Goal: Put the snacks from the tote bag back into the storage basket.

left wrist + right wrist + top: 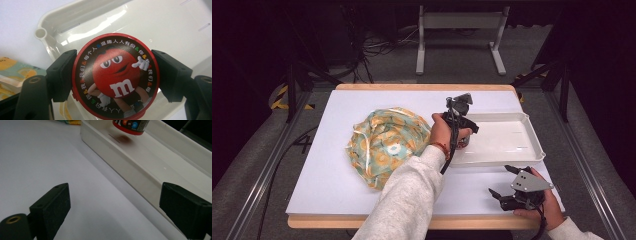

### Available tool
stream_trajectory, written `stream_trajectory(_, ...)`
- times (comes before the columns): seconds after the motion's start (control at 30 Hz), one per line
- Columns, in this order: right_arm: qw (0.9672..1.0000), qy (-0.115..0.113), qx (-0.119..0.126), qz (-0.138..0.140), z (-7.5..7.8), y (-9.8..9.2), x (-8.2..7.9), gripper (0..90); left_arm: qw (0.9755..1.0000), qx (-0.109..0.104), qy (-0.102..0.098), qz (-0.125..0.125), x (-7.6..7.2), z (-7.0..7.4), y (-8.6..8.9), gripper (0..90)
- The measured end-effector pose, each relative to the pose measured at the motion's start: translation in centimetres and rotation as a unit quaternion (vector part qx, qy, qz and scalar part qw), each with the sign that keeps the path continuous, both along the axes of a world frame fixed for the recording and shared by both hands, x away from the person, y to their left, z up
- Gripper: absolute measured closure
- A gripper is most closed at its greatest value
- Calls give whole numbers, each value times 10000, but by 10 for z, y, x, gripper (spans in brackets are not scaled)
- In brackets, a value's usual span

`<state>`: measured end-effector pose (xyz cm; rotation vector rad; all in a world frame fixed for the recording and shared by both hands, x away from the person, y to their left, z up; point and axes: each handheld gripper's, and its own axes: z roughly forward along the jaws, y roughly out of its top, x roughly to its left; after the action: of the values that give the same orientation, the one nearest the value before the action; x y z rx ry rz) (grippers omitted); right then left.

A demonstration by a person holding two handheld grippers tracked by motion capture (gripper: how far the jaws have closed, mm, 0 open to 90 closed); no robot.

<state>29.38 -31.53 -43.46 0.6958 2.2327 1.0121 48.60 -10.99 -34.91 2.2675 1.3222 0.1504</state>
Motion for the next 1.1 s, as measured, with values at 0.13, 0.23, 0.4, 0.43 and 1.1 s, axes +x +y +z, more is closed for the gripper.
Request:
stream_trajectory(0.13,10000,-4,-5,-1,0,0,0,106,10000,-12,17,16,2,-4,-1,256)
stream_trajectory(0.23,10000,-5,-5,-4,0,0,0,106,10000,29,18,-6,3,-7,-1,256)
stream_trajectory(0.4,10000,1,-20,9,0,0,0,106,9999,83,77,-55,4,-13,-1,256)
stream_trajectory(0.43,10000,1,-20,9,0,0,0,106,9999,83,77,-55,4,-13,-1,256)
stream_trajectory(1.1,10000,16,-58,7,-2,1,0,106,9998,191,16,-105,3,-24,-3,247)
